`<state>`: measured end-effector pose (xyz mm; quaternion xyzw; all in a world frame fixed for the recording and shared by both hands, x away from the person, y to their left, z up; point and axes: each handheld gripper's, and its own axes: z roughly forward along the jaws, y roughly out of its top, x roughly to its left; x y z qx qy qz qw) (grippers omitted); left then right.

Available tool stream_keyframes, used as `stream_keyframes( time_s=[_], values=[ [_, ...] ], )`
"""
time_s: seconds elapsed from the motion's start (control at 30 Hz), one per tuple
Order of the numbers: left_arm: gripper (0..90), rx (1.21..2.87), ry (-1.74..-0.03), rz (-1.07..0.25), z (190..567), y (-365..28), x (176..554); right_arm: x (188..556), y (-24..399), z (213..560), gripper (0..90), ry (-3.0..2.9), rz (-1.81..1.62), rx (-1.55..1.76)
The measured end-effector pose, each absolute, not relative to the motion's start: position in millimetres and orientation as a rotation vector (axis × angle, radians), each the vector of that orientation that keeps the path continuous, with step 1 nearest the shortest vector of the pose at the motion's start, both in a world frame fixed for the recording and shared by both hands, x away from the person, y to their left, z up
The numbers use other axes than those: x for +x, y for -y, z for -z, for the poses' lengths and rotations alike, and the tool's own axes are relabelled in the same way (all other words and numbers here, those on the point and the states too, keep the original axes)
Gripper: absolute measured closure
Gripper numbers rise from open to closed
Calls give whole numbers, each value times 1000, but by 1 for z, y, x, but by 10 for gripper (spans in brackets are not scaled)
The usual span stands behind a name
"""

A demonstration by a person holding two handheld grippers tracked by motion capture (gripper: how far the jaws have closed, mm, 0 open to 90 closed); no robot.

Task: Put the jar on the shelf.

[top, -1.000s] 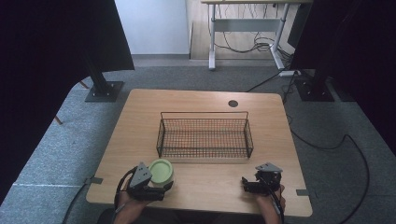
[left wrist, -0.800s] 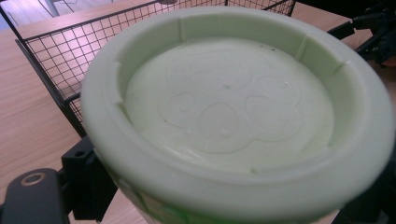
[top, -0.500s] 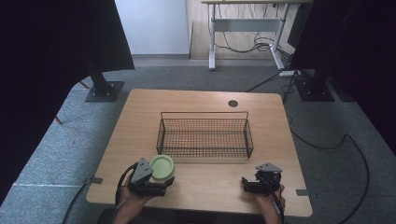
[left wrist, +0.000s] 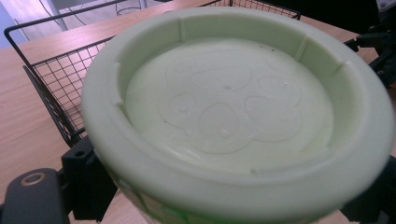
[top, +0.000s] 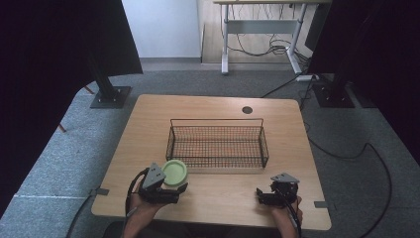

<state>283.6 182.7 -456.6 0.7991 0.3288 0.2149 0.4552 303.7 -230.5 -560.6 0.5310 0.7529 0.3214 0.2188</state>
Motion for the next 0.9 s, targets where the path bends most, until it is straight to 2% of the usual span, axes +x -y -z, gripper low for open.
stream_keyframes(
  time_s=[0.9],
  values=[
    [119, 1959, -810, -530, 441, -164, 306, 303, 230, 561, 12, -2090, -893, 1464]
  ],
)
